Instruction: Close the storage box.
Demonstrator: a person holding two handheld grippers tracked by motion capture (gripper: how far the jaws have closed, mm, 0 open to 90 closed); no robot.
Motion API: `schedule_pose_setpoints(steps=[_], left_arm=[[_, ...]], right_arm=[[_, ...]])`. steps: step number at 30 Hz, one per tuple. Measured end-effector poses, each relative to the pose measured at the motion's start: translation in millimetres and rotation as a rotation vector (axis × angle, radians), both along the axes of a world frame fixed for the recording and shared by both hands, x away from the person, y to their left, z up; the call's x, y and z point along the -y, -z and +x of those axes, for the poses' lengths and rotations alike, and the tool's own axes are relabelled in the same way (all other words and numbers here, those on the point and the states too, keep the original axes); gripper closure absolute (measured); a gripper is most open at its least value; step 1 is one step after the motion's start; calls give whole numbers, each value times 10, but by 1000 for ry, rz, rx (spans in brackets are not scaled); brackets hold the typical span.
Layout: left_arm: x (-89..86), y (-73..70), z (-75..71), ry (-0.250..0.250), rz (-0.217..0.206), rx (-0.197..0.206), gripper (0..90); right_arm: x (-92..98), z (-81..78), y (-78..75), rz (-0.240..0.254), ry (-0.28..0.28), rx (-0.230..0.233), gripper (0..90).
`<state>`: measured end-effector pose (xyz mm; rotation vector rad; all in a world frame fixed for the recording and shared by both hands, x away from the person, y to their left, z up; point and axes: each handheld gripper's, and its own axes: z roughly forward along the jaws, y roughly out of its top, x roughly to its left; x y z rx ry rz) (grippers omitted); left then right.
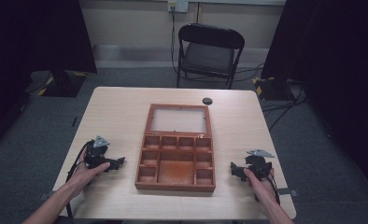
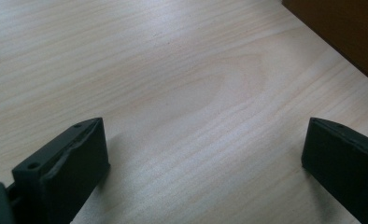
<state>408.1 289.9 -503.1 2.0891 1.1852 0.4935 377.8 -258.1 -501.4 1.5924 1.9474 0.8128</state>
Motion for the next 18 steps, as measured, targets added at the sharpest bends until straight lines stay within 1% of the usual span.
schedule_pose_setpoints(steps=[1,2,4,5,6,7,8,9,10,11,12,13,14,15,16,17,18], left_arm=[[5,2,0,-12,-13,1,0],[-2,-2,2,-13,-13,-2,0],[11,-5,2,-19,-11,-5,0],[10,-16,2,-13,2,-11,3],[9,-22,2,-14,-3,-12,13],[10,-27,2,-21,-19,-19,24],[-2,-46,4,-19,-8,-21,46],[-5,-55,2,-14,-19,-22,85],[-18,-69,1,-4,-23,-18,142],[-14,-72,1,2,-46,-28,176],[-13,-78,-2,19,-39,-36,160],[5,-79,-10,28,-29,-33,154],[20,-83,-21,37,-18,-36,160],[29,-86,-23,46,-15,-38,160],[44,-92,-27,53,-18,-41,162],[55,-101,-34,53,-18,-36,166],[63,-108,-37,55,-22,-33,166]], right_arm=[[0,0,0,0,0,0,0],[1,0,0,1,0,0,0],[3,0,-1,3,-2,0,0],[3,0,-2,4,-2,0,0],[3,0,-4,2,-4,-4,0],[5,1,-12,2,-8,-11,0],[10,0,-21,3,-17,-19,2],[11,-2,-26,2,-16,-22,14],[12,0,-34,5,-15,-25,35],[16,3,-53,8,-15,-26,102],[21,6,-78,13,-10,-21,213],[20,12,-103,18,-6,-19,216],[17,21,-122,31,-6,-15,129],[17,24,-142,36,-16,-11,101],[18,19,-159,37,-26,0,166],[6,9,-188,50,-43,14,191],[-4,7,-202,42,-54,16,143]])
